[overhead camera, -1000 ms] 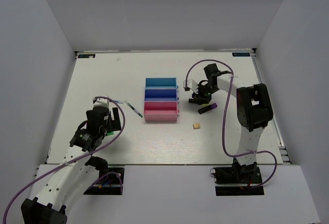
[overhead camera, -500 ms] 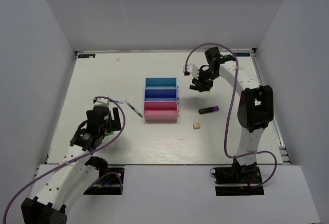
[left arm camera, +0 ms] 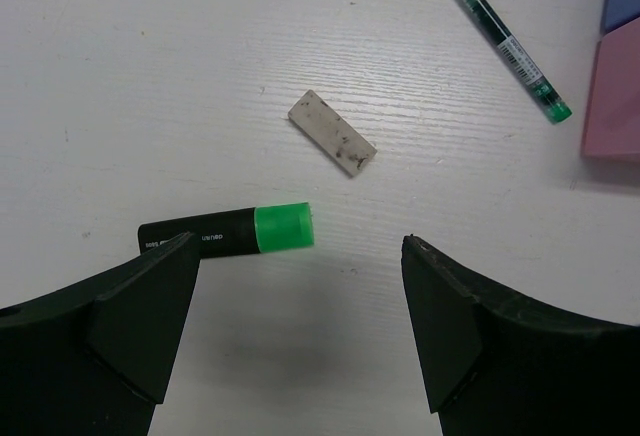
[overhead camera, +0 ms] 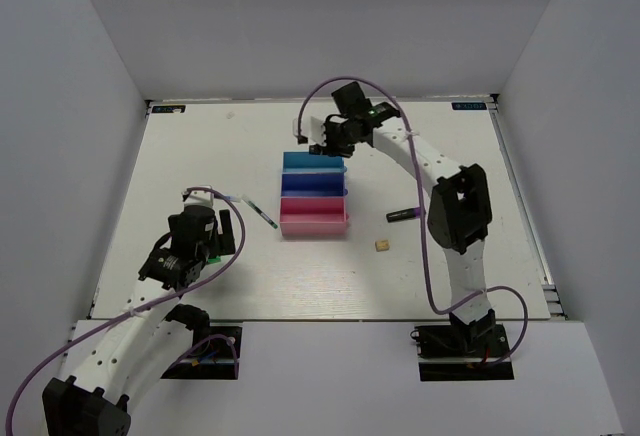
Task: Sort the stationery into containers
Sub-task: Place the pen at the corner of the board.
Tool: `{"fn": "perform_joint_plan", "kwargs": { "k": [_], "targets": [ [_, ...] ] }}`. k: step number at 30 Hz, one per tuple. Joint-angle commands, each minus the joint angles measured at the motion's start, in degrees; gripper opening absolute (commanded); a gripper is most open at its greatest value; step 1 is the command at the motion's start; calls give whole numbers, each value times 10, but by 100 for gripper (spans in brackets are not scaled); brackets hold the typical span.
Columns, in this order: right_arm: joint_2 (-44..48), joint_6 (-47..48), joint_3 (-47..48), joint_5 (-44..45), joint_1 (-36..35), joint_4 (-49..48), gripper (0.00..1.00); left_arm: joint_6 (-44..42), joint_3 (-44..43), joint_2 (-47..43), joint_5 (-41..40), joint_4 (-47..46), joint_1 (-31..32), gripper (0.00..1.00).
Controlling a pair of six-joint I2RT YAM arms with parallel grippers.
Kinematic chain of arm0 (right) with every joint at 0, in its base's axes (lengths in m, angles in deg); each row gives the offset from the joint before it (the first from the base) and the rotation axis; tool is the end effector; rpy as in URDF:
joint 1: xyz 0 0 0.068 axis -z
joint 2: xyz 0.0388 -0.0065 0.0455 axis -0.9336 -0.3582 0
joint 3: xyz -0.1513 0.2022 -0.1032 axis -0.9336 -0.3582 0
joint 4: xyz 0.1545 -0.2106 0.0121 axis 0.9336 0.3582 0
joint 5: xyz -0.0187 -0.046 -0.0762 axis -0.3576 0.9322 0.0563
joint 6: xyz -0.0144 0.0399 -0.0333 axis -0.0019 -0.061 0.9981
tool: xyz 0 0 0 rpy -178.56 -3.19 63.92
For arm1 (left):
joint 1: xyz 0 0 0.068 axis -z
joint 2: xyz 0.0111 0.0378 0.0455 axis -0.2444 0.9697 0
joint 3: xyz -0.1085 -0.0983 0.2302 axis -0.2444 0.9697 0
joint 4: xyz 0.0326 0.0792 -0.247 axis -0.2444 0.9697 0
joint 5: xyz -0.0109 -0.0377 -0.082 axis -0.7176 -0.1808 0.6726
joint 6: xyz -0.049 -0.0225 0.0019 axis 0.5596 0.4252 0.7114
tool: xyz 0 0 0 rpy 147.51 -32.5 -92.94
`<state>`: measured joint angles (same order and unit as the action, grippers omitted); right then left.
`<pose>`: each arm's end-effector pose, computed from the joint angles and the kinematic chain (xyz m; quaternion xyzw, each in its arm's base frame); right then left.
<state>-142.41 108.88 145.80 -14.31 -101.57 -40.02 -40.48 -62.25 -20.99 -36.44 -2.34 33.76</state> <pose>0.3912 0.2612 0.2877 -0.7147 0.5975 0.0376 0.3616 0.1378 -0.0358 0.2255 -0.0407 0.9161 0.0443 0.3965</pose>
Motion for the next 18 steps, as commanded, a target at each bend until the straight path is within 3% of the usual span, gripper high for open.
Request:
{"fn": "perform_joint_plan", "kwargs": {
  "k": [1,12,13,15,16,18],
  "targets": [
    [-34,-1,16,34,-22,-77,0,-6,-19,-1,-14,2,-2,92],
    [-76,15,-2,70,-44,-129,1,-7,-20,3,-10,3,-2,92],
    [-76,17,-7,70,-45,-132,14,-7,-20,1,-9,4,-2,92],
    [-73,10,-12,71,-47,-136,28,-7,-20,1,-10,2,-2,92],
    [-71,5,-11,70,-46,-135,40,-7,-20,1,-9,3,-2,92],
    [-67,4,-14,67,-46,-126,46,-6,-19,4,-8,2,-2,92]
  ]
}}
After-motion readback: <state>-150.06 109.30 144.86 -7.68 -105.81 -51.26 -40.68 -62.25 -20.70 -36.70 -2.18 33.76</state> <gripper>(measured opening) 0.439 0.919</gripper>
